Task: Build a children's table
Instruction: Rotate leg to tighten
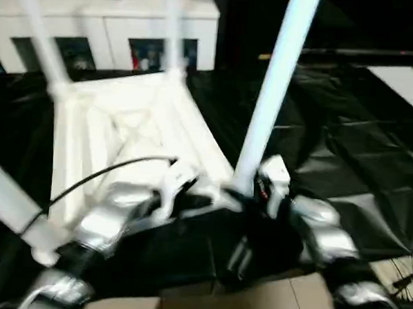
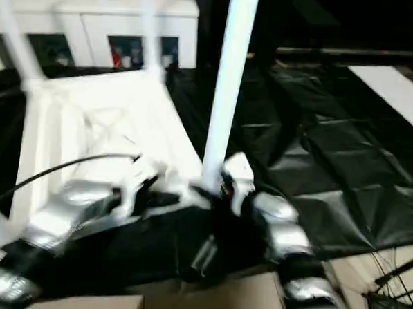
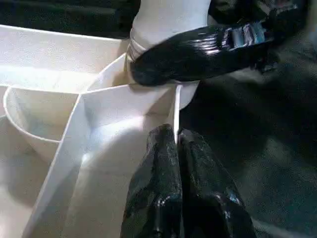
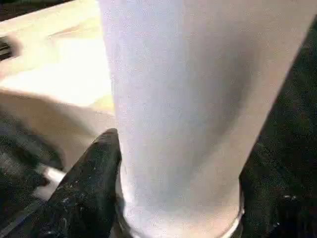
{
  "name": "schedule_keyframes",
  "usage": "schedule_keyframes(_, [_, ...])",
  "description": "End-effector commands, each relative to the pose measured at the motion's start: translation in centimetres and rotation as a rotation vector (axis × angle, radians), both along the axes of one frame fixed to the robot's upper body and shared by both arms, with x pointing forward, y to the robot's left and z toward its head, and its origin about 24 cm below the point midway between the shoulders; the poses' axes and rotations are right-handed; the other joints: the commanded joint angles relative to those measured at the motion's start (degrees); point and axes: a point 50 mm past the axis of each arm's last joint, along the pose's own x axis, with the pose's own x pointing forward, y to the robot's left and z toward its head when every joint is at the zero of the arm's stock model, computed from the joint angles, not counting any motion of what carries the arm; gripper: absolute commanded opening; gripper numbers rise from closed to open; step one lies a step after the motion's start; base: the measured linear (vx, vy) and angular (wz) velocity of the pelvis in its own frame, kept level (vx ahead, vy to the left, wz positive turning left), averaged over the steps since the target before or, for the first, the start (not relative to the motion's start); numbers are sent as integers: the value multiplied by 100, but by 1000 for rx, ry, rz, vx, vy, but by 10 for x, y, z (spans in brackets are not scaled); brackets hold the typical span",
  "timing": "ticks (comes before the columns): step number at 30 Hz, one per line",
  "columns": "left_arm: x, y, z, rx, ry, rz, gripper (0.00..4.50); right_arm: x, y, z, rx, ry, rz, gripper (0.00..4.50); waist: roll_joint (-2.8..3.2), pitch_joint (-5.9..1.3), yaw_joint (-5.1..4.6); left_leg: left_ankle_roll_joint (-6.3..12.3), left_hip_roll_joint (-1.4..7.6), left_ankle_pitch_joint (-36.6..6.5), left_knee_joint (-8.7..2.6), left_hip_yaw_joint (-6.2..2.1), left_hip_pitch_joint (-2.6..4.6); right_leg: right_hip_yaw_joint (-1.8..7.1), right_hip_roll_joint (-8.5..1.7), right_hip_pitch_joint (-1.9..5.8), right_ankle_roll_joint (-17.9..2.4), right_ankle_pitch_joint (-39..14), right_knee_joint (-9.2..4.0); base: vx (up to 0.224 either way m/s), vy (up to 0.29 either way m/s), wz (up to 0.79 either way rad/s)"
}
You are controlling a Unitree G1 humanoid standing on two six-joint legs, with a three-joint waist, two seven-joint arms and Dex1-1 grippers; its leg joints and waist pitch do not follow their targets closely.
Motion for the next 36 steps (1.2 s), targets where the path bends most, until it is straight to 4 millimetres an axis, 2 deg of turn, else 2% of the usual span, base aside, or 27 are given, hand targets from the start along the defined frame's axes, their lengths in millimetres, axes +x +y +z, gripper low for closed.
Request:
schedule_keyframes(1, [4, -16, -10, -1, 31, 70, 0, 7, 14, -2, 13, 20, -125, 267, -44, -285, -17, 59, 128, -1987, -453, -50, 52, 138, -201, 188, -1089, -2334, -477, 0, 0, 0])
schedule_keyframes(4, [12, -26, -15, 54, 41, 171, 0, 14, 26, -4, -3, 53, -287, 267, -30, -289, -25, 50, 114, -1947, -451, -45, 55, 137, -191, 173, -1105, -2238, -479, 0, 0, 0])
schedule_keyframes(5, [12, -26, -15, 54, 41, 171, 0, 14, 26, -4, -3, 53, -287, 267, -27, -288, -28, 54, 111, -1982, -454, -49, 56, 136, -190, 174, -1101, -2242, -483, 0, 0, 0])
schedule_keyframes(6, [14, -27, -16, 69, 42, 183, 0, 15, 28, -4, -16, 60, -320, 267, -35, -309, -14, 94, 115, -1918, -453, -54, 30, 130, -198, 214, -1093, -2106, -468, 0, 0, 0])
schedule_keyframes(7, [19, -30, -19, 104, 42, 226, 0, 19, 34, -7, -26, 111, -417, 267, -37, -303, -22, 114, 110, -1820, -451, -43, 31, 140, -184, 180, -1108, -1949, -461, 0, 0, 0])
schedule_keyframes(8, [19, -30, -19, 104, 42, 226, 0, 19, 34, -7, -26, 111, -417, 267, -28, -307, -34, 101, 94, -1846, -452, -44, 43, 134, -176, 177, -1129, -1963, -453, 0, 0, 0])
schedule_keyframes(9, [22, -31, -19, 124, 40, 246, 0, 20, 41, -7, -26, 123, -444, 267, -65, -310, -38, 95, 102, -1921, -454, -44, 47, 124, -179, 188, -1115, -1993, -465, 0, 0, 0])
schedule_keyframes(10, [23, -30, -19, 133, 37, 253, 0, 19, 45, -5, -29, 103, -423, 267, -43, -311, -15, 101, 104, -1934, -447, -42, 56, 129, -192, 184, -1102, -1963, -465, 0, 0, 0])
schedule_keyframes(11, [23, -30, -19, 136, 36, 255, 0, 19, 46, -5, -29, 98, -417, 267, -45, -301, -14, 120, 99, -1946, -447, -36, 45, 131, -190, 178, -1090, -1969, -478, 0, 0, 0])
schedule_keyframes(12, [24, -29, -19, 144, 32, 263, 0, 19, 49, -3, -27, 75, -397, 267, -89, -311, -12, 136, 111, -1937, -456, -41, 23, 127, -191, 200, -1067, -1927, -470, 0, 0, 0])
schedule_keyframes(14, [25, -28, -20, 147, 31, 268, 0, 19, 50, -1, 1, 73, -394, 267, -78, -315, -1, 141, 112, -1908, -458, -48, 24, 127, -196, 210, -1070, -1891, -453, 0, 0, 0])
schedule_keyframes(15, [25, -27, -20, 150, 32, 275, 0, 20, 50, 2, 39, 62, -395, 323, -78, -312, 3, 177, 115, -1900, -462, -43, 26, 130, -194, 202, -1070, -1855, -457, 0, 0, 0])
schedule_keyframes(16, [25, -26, -21, 151, 33, 276, 0, 20, 50, 2, 42, 58, -392, 337, -80, -311, 6, 182, 116, -1912, -461, -42, 27, 130, -195, 201, -1070, -1861, -460, 0, 0, 0])
schedule_keyframes(18, [25, -24, -22, 156, 36, 278, 0, 21, 50, 4, 35, 33, -383, 337, -74, -298, -8, 176, 114, -2011, -477, -56, 1, 124, -208, 211, -1027, -2037, -473, 0, 0, 0])
schedule_keyframes(20, [25, -24, -23, 160, 37, 276, 0, 21, 49, 4, 37, 31, -385, 369, -90, -294, -56, 145, 108, -2089, -486, -70, -9, 112, -201, 212, -975, -2192, -484, 0, 0, 0])
schedule_keyframes(23, [24, -23, -22, 161, 30, 245, 0, 21, 48, 9, -19, -48, -337, 384, -91, -294, -102, 141, 112, -2181, -480, -76, -7, 115, -215, 189, -956, -2335, -510, 0, 0, 0])
schedule_keyframes(26, [19, -23, -21, 168, 11, 147, 0, 20, 41, 13, -34, -107, -273, 384, -84, -305, -99, 177, 124, -2116, -477, -70, -11, 124, -214, 193, -1039, -2138, -500, 0, 0, 0])
schedule_keyframes(27, [15, -20, -22, 181, 20, 110, 0, 19, 37, 15, -29, -126, -250, 384, -83, -308, -98, 223, 131, -2010, -480, -71, -43, 128, -212, 221, -1082, -1936, -475, 0, 0, 0])
schedule_keyframes(28, [10, -16, -24, 203, 34, 62, 0, 19, 30, 19, -30, -153, -226, 384, -58, -323, -100, 259, 138, -1882, -475, -69, -46, 129, -206, 232, -1166, -1667, -445, 0, 0, 0])
schedule_keyframes(30, [7, -11, -25, 217, 45, 52, 0, 19, 24, 22, -31, -173, -204, 384, -55, -352, -89, 371, 152, -1584, -446, -48, -37, 133, -209, 248, -1338, -1126, -386, 0, 0, 0])
schedule_keyframes(31, [7, -11, -25, 218, 46, 52, 44, 19, 23, 22, -31, -175, -202, 386, -63, -347, -93, 415, 151, -1503, -442, -39, -35, 129, -194, 254, -1402, -981, -377, 0, 0, 0])
schedule_keyframes(32, [4, -5, -26, 227, 65, 51, 44, 19, 14, 26, -36, -198, -170, 386, -62, -352, -70, 488, 149, -1372, -423, -21, -21, 129, -192, 265, -1506, -768, -360, 0, 0, 0])
schedule_keyframes(33, [3, -3, -27, 223, 78, 61, 55, 18, 9, 28, -41, -209, -153, 386, -53, -340, -49, 554, 154, -1330, -427, -18, -26, 127, -200, 261, -1546, -755, -358, 0, 0, 0])
schedule_keyframes(34, [3, -2, -26, 213, 83, 69, 55, 18, 5, 29, -49, -218, -144, 386, -58, -324, -29, 541, 161, -1399, -440, -14, -12, 128, -199, 258, -1530, -905, -373, 0, 0, 0])
schedule_keyframes(35, [3, -1, -26, 202, 84, 77, 72, 18, 1, 30, -54, -224, -141, 386, -61, -320, -26, 519, 159, -1447, -441, -12, -8, 126, -193, 257, -1523, -987, -379, 0, 0, 0])
schedule_keyframes(36, [5, 0, -25, 200, 76, 97, 83, 18, -4, 30, -52, -223, -139, 386, -32, -307, -23, 430, 157, -1592, -452, -20, -3, 129, -194, 252, -1488, -1223, -402, 0, 0, 0])
